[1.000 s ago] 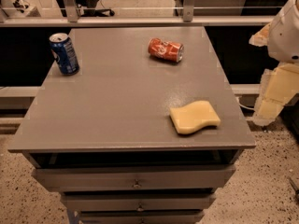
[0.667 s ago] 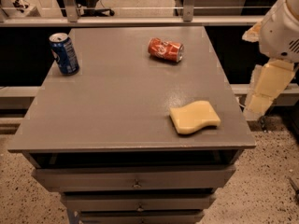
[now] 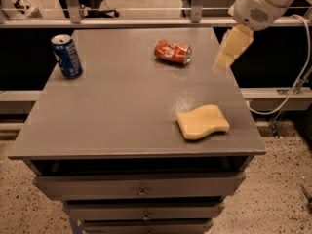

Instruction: Place coke can upright

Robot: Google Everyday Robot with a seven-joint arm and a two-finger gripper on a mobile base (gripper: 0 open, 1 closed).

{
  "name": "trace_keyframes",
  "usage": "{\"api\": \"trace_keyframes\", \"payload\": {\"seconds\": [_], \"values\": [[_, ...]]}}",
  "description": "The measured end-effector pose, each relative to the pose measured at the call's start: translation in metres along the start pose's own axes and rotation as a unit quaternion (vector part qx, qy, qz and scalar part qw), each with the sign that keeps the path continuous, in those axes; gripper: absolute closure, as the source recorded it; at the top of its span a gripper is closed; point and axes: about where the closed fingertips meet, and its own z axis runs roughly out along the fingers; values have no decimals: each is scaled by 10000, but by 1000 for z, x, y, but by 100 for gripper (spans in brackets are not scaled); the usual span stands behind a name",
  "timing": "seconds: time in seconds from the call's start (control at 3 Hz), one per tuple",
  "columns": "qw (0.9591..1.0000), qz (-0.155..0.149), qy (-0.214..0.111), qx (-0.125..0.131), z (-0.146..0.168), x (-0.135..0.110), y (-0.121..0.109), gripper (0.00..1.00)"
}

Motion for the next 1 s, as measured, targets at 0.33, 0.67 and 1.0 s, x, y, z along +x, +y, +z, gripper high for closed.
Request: {"api": "trace_keyframes", "payload": {"seconds": [0.33, 0.67, 1.0], "values": [[9990, 361, -257, 65, 35, -33, -42, 0], [9965, 749, -356, -54, 81, -62, -65, 0], [9927, 1139, -362, -191, 122, -81, -74, 0]]}}
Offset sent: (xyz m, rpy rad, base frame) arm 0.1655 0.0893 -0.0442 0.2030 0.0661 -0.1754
